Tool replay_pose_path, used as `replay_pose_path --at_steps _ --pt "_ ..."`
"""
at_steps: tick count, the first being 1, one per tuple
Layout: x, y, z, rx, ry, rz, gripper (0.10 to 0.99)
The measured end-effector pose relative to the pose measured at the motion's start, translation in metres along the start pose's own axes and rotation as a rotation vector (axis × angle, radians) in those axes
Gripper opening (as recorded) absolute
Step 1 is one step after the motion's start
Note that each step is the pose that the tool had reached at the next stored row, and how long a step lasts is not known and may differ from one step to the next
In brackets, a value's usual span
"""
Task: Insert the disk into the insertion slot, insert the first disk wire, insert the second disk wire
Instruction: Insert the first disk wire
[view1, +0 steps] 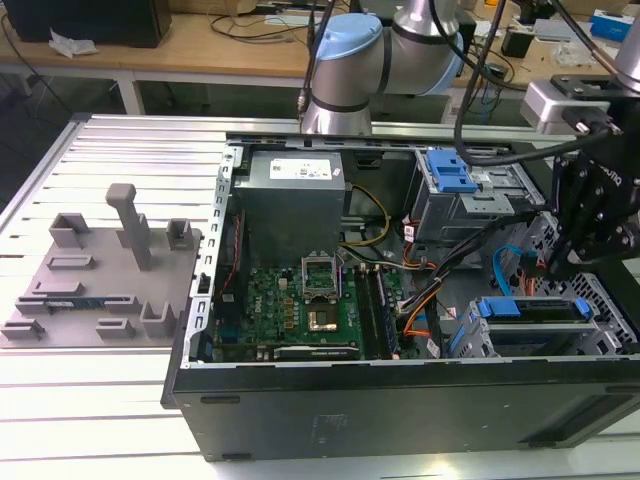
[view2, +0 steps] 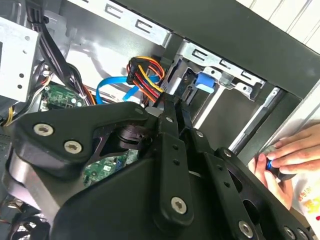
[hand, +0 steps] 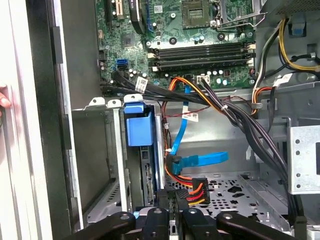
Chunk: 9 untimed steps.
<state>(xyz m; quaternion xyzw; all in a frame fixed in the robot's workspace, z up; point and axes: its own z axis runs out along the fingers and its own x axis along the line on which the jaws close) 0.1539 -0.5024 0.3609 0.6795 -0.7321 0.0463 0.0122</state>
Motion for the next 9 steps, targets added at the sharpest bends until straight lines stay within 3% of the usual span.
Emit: replay_pose_path --at_steps 2,6,7,9 --pt "0.0031 -0.0003 0.0003 0.000 -0.0044 -0.001 0.173" --pt "0.0169 -0.0013 0.0015 -0.002 -0.0297 0.000 0.173" --pt "0.0217 -0.0016 0.0019 -0.003 -0.0413 0.000 0.173" --pt "0.0246 -0.0018 0.0021 -0.004 -0.0470 0.001 0.173"
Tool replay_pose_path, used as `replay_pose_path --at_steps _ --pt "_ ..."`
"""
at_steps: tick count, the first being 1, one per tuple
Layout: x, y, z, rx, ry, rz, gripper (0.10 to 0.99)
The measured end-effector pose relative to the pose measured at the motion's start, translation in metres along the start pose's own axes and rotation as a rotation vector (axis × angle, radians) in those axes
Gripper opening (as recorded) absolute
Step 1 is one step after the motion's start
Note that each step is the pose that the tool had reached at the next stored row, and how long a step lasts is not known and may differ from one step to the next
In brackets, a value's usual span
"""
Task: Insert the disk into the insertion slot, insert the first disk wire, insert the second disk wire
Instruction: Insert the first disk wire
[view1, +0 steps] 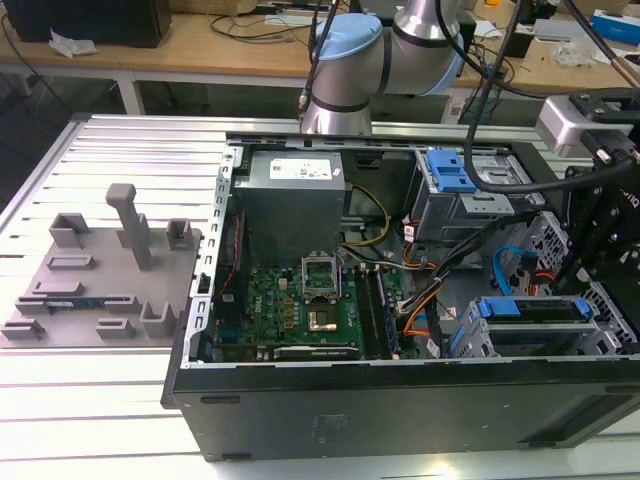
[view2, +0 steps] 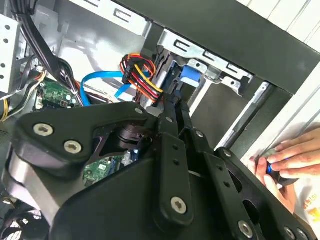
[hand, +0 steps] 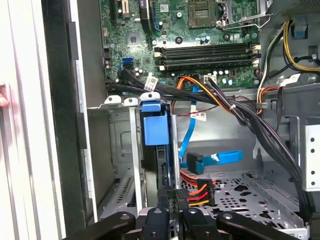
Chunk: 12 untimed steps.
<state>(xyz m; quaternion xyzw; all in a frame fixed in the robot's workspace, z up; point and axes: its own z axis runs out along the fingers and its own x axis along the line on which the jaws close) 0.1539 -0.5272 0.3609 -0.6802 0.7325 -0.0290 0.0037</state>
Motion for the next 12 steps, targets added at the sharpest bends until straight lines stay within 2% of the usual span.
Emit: replay_pose_path --at_steps 5,10,12 --pt "-0.0001 0.0000 0.0000 0.000 0.0000 0.001 0.173" --pt "-0.0085 0.0007 -0.0003 0.000 0.0005 0.011 0.173" --pt "-0.0086 0.0007 -0.0003 -0.001 0.0028 0.025 0.173"
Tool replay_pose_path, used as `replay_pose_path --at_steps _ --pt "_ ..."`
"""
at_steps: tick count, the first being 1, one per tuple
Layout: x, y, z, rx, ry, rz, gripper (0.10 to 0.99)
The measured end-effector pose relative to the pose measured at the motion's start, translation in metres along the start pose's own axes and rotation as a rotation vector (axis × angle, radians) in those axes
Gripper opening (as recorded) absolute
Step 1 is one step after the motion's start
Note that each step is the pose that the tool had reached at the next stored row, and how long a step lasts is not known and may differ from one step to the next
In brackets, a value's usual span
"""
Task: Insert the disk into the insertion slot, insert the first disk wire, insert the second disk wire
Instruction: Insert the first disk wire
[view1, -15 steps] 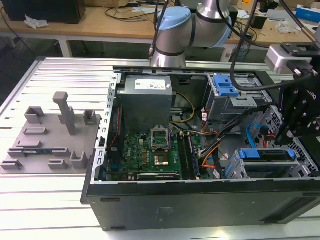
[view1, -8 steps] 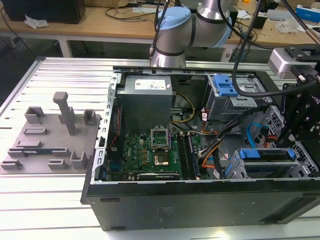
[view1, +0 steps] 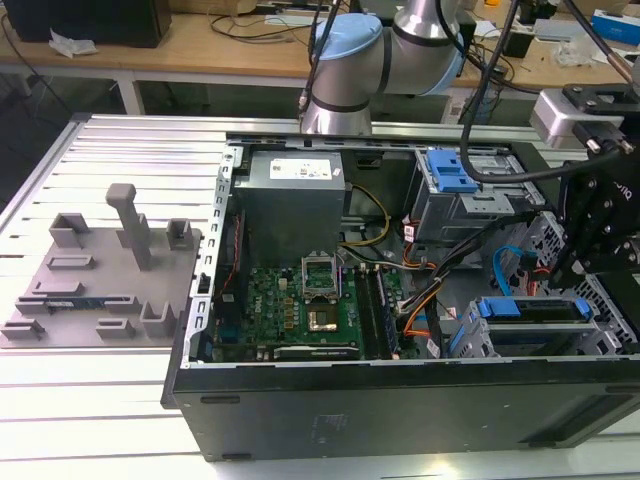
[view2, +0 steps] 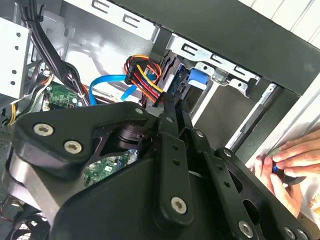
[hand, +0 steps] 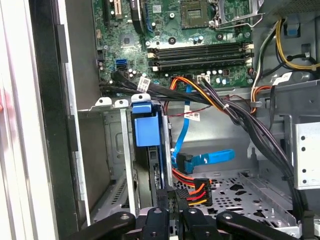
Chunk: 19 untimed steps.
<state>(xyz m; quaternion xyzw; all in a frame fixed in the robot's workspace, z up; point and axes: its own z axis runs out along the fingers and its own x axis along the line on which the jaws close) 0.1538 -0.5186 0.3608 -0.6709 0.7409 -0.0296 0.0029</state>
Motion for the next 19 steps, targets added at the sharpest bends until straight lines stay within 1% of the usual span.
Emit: replay_pose_path --at_steps 3,7,9,12,19 --pt "0.0001 -0.0003 -0.0001 -0.001 0.0042 0.019 0.173" --pt "0.0004 -0.0007 0.0000 -0.001 0.0053 0.039 0.173" --pt "0.0020 -0.0015 0.0000 -0.005 0.0061 0.048 0.173" --pt "0.0026 -0.0017 0.0001 -0.006 0.0063 0.054 0.173" --pt "0.0038 -0.0020 0.0001 -0.006 0.0067 0.054 0.173"
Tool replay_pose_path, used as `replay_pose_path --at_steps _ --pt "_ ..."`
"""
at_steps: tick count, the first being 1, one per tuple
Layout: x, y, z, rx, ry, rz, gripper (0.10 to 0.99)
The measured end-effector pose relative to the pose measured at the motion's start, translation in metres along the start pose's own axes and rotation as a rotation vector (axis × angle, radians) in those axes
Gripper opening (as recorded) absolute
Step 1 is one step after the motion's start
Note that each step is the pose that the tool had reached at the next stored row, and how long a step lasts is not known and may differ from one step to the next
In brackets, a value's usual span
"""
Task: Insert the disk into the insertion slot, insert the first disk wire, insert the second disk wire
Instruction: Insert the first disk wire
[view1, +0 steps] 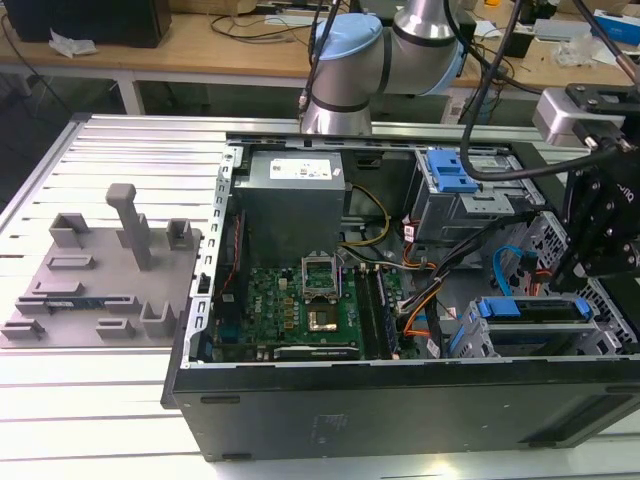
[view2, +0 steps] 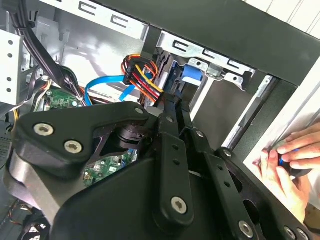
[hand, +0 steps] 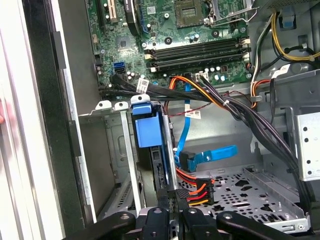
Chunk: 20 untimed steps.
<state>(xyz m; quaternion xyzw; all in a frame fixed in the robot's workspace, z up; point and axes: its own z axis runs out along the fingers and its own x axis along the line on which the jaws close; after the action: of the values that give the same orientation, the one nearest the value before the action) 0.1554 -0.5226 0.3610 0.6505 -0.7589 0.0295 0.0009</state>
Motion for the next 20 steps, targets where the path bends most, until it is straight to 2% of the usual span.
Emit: replay_pose_path --at_steps 14,20 --pt "0.0023 -0.0012 0.0019 0.000 0.0003 0.003 0.173" --pt "0.0008 -0.0002 0.0025 0.002 0.0102 0.003 0.173"
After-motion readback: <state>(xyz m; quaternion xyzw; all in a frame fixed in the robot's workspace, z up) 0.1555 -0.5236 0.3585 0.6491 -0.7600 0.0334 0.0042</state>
